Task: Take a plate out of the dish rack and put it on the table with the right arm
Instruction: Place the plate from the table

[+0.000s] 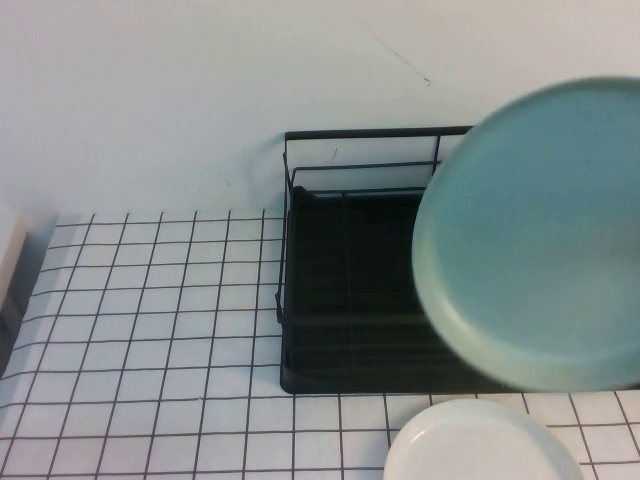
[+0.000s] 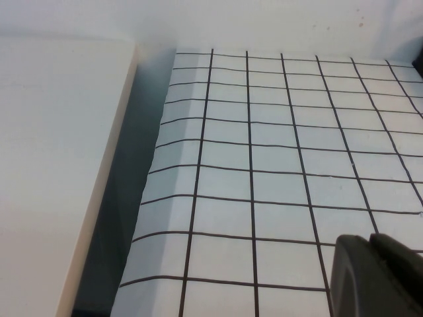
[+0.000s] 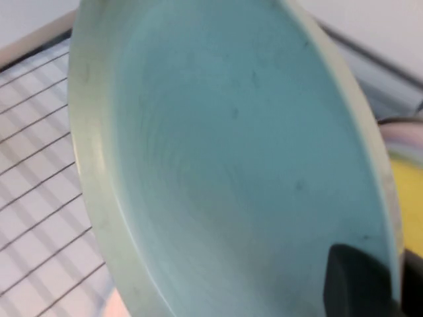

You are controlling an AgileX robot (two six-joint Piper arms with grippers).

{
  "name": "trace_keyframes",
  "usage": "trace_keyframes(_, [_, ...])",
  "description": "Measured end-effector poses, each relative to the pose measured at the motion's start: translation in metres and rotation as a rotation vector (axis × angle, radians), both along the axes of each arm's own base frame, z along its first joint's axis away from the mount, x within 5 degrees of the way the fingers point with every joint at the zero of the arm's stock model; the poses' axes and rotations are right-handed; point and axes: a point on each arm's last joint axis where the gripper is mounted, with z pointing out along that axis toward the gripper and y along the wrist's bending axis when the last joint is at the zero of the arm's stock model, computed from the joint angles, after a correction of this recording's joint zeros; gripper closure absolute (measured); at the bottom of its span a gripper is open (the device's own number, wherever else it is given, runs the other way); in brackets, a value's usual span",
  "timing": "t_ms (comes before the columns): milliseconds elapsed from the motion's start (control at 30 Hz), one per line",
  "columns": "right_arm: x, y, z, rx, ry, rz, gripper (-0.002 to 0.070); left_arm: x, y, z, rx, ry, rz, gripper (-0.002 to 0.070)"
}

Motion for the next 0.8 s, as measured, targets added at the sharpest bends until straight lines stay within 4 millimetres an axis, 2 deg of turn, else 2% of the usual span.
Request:
trace_keyframes(133, [-0.010,0.004,-0.022,0.047,0.227,0.035,0.0607,0.000,0.000,0.000,0.000,0.000,0.000,0.0678])
trace_keyframes(367, [-0.011,0.004,-0.110,0.081,0.550,0.001,0.0607,0.000,0.000,0.000,0.000,0.000,0.000,0.0678])
trace_keyframes(533, [-0.005,0.003,-0.158,0.068,0.602,0.020,0.0607,0.000,0.000,0.000,0.000,0.000,0.000,0.0678])
trace_keyframes(800, [0.023,0.003,-0.194,0.090,0.575,0.036,0.0607,0.000,0.000,0.000,0.000,0.000,0.000,0.0678])
